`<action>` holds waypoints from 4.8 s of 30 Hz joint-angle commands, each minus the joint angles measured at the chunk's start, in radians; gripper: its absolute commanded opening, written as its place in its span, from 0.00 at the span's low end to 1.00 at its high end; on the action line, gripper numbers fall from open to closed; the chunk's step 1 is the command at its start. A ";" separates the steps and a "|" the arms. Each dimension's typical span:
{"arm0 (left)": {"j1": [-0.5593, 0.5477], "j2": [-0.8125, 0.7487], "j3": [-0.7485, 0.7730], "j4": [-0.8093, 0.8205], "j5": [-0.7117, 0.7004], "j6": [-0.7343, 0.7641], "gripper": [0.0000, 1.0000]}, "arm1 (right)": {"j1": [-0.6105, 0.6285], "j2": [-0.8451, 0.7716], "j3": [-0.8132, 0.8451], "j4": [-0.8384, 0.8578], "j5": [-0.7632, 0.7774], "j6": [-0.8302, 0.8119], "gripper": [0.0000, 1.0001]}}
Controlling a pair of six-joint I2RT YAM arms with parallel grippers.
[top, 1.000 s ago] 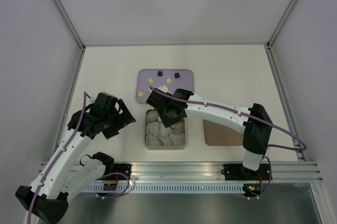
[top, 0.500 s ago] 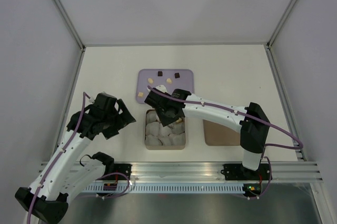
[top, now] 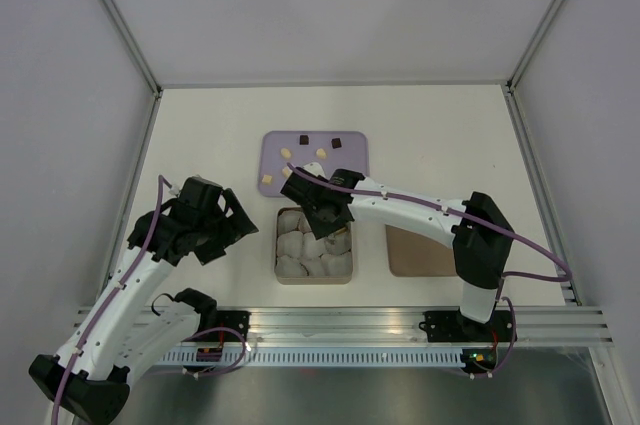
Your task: Pack the chocolate
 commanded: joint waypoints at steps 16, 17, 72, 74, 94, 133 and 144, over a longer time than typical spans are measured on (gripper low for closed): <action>0.004 0.015 -0.001 0.039 0.005 0.000 1.00 | -0.024 0.024 0.025 0.046 0.001 -0.006 0.28; 0.004 0.018 0.000 0.039 0.005 0.000 1.00 | -0.024 0.024 0.024 0.046 0.003 -0.004 0.28; 0.004 0.058 0.066 0.044 -0.003 0.006 1.00 | -0.032 -0.079 0.205 -0.079 0.012 0.022 0.38; 0.004 0.062 0.069 0.044 -0.001 0.008 1.00 | -0.032 -0.086 0.240 -0.089 0.009 0.020 0.38; 0.004 0.052 0.060 0.045 -0.017 0.017 1.00 | -0.243 0.271 0.610 -0.001 0.035 -0.147 0.39; 0.004 0.058 0.014 0.084 -0.026 0.012 1.00 | -0.405 0.437 0.610 0.100 -0.063 -0.365 0.44; 0.004 0.053 0.009 0.088 -0.024 0.014 1.00 | -0.403 0.450 0.602 0.095 -0.066 -0.363 0.44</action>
